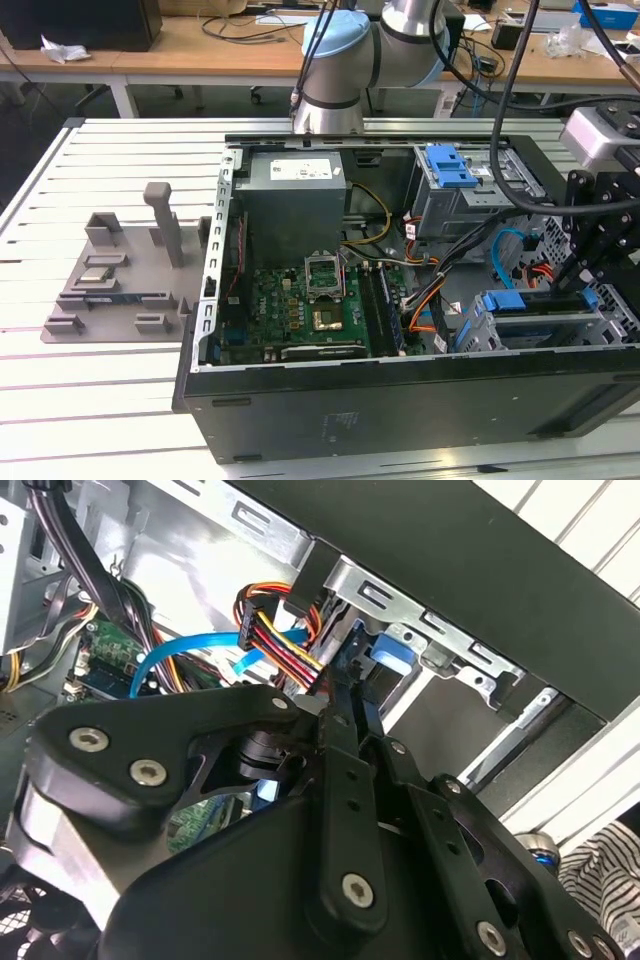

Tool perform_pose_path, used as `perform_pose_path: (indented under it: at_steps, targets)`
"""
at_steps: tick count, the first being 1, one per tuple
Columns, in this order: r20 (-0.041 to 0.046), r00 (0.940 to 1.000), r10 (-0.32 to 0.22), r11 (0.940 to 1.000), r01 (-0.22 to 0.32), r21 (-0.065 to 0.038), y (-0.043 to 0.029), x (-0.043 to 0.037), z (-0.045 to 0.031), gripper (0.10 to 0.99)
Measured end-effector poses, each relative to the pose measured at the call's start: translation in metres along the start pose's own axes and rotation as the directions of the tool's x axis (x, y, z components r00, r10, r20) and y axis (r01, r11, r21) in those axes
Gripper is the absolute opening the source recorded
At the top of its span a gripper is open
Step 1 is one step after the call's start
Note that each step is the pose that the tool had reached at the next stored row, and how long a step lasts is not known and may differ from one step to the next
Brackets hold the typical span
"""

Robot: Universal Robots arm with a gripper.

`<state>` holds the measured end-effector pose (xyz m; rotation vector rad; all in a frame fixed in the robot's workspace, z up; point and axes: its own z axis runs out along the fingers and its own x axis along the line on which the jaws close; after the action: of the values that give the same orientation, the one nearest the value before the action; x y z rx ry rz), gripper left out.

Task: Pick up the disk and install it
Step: 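Insert the first disk wire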

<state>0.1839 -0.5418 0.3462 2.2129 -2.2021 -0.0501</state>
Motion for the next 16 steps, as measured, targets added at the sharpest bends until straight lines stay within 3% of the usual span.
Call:
perform_pose_path:
  at_steps: [16]
  targets:
    - [0.0012, 1.0000, 0.000, 1.0000, 0.000, 0.000, 0.0000, 0.0027, 0.0014, 0.165]
